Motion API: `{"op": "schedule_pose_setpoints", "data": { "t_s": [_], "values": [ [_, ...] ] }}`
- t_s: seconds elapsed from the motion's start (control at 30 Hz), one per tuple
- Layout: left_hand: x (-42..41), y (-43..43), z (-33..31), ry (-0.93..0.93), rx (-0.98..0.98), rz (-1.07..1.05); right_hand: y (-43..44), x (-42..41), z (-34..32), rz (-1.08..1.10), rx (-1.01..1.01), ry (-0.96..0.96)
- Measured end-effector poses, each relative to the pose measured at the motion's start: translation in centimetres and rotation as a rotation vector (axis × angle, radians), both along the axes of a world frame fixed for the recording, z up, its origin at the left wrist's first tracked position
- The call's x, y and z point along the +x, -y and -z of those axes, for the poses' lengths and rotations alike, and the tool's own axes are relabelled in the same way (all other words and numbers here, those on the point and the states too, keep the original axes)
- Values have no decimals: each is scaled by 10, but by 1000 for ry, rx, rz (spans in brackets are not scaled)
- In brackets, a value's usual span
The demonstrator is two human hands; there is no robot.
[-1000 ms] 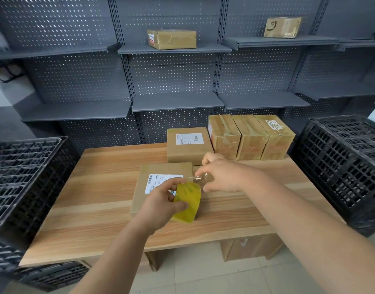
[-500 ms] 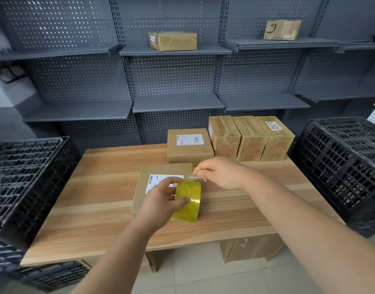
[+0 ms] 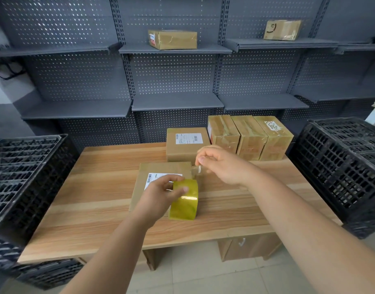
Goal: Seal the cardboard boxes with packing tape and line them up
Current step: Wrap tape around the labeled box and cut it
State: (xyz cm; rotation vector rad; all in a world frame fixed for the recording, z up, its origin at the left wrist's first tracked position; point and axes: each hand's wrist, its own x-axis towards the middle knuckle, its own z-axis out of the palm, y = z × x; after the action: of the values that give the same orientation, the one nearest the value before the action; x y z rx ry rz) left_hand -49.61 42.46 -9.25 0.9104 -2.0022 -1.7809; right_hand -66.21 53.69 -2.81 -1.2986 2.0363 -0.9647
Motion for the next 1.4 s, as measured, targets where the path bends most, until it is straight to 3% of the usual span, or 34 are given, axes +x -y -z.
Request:
{"op": "schedule_pose_setpoints", "data": {
  "t_s": [0.1, 0.27, 0.7, 0.93, 1.07, 1.4],
  "values": [
    [4, -6, 7, -17, 94, 105, 5, 0, 5, 76, -39, 457],
    [6, -8, 16, -12, 72, 133, 10, 1, 8, 123, -76, 638],
    [6, -7, 19, -39, 29, 61, 21, 2, 15, 72, -108, 387],
    [-1, -5, 14, 15, -58, 12, 18, 6, 19, 114, -156, 432],
    [-1, 6, 16, 62, -8, -120, 11, 3, 7, 62, -216, 546],
    [6, 6, 17, -77, 65, 69, 12, -8, 5, 89, -271, 596]
  ]
}}
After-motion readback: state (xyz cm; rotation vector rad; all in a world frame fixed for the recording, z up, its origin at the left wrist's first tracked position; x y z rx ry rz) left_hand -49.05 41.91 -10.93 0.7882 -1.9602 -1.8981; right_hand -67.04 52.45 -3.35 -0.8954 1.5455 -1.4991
